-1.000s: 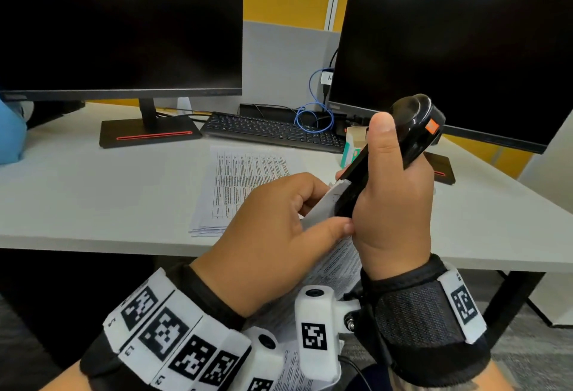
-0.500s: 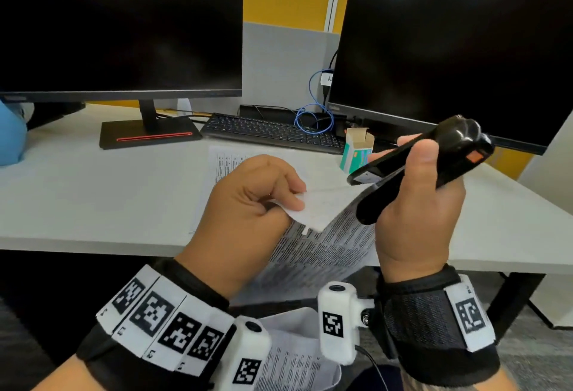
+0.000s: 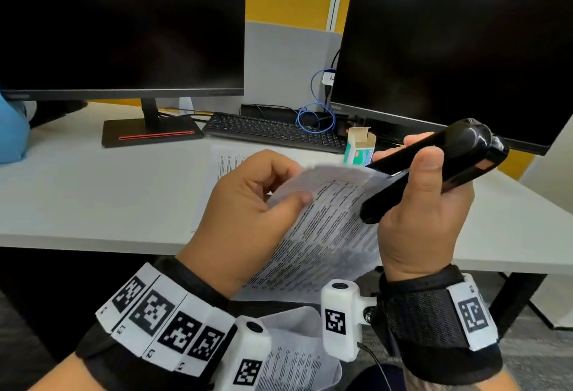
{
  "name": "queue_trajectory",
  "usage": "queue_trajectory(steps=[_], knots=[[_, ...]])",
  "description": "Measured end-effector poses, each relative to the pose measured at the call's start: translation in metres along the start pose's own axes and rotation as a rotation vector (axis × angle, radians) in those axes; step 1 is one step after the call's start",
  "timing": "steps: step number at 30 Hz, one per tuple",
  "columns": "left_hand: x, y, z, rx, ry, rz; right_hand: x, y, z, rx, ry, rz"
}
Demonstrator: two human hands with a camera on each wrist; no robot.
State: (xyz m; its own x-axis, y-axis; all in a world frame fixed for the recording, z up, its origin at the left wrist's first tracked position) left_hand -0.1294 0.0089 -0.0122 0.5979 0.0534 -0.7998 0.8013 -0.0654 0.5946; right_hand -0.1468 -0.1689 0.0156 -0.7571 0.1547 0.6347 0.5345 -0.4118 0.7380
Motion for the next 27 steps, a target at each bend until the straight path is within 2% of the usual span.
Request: queue_trajectory(steps=[3,6,9,27], knots=[[0.0,0.0,0.002,0.008,0.014,-0.134,-0.002,0.006,0.004,0.024,-0.032,0.056],[0.0,-0.001,0.004,-0.005,-0.003,-0.21,-0.005,0.01,0.014,0.075,-0.086,0.164],[0.0,-0.003,0.007,-0.002,-0.041,-0.256,-0.004,0.013,0.018,0.063,-0.103,0.207],[-0.003,-0.004,0.014,0.016,-0.101,-0.225,0.007,0.016,0.023,0.09,-0.111,0.087]])
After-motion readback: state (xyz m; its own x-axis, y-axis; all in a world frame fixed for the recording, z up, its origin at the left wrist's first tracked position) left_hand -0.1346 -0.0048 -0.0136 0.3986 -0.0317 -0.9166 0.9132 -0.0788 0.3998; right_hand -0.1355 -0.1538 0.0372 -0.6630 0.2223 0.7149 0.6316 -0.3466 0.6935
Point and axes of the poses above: each hand's wrist, its own y-axis towards the middle knuckle, its own z-axis out of the palm, x = y × z, the point moved 5 cm from there along y, towards the middle knuckle, and after that the axes turned 1 degree about x, right-handed, at the moved point
